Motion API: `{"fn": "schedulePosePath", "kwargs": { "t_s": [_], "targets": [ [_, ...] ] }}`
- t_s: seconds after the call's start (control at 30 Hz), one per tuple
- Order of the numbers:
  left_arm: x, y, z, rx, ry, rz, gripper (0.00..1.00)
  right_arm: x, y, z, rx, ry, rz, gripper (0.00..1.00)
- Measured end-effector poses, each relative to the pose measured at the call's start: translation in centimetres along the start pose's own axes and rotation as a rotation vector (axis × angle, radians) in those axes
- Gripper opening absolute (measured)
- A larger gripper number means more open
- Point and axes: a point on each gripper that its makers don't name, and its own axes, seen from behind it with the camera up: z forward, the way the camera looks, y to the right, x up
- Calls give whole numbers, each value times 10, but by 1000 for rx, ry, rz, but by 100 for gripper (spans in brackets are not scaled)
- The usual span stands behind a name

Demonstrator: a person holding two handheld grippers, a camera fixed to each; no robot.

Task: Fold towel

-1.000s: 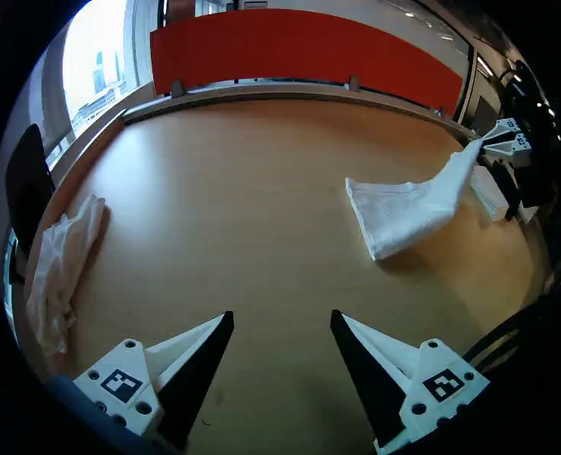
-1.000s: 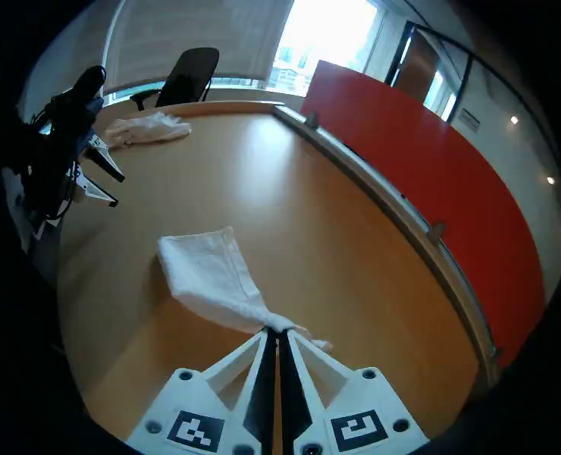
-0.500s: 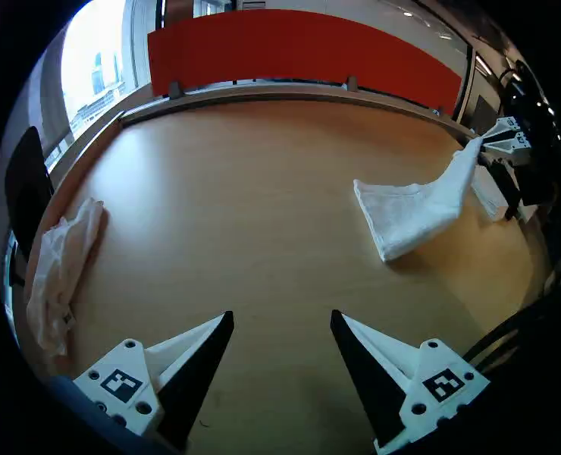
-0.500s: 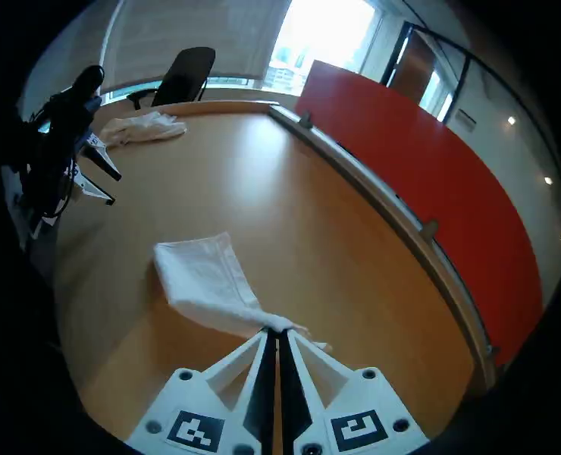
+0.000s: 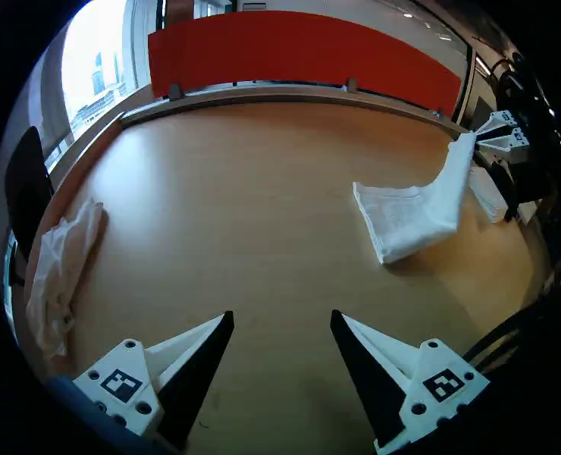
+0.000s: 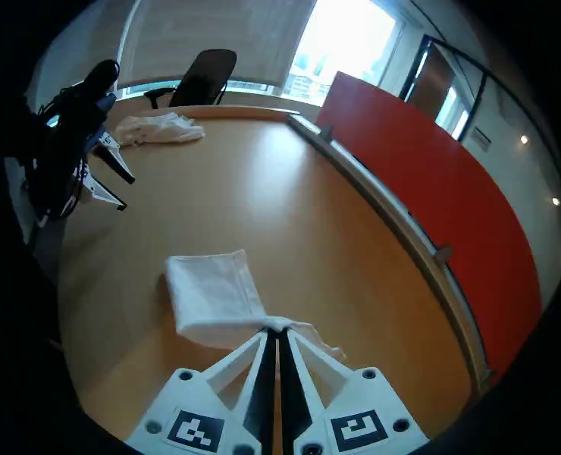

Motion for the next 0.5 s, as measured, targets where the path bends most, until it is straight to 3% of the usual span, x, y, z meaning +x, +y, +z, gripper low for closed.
{"fn": "schedulePosePath", "kwargs": {
  "t_s": [0.27,0.5],
  "targets": [
    [-1,2,1,-3,-2,3,95,9,-16,15,47,-1,-57,2],
    [-2,1,0,-3,-2,4,95,14,-20,21,62,1,-71,2]
  ]
}}
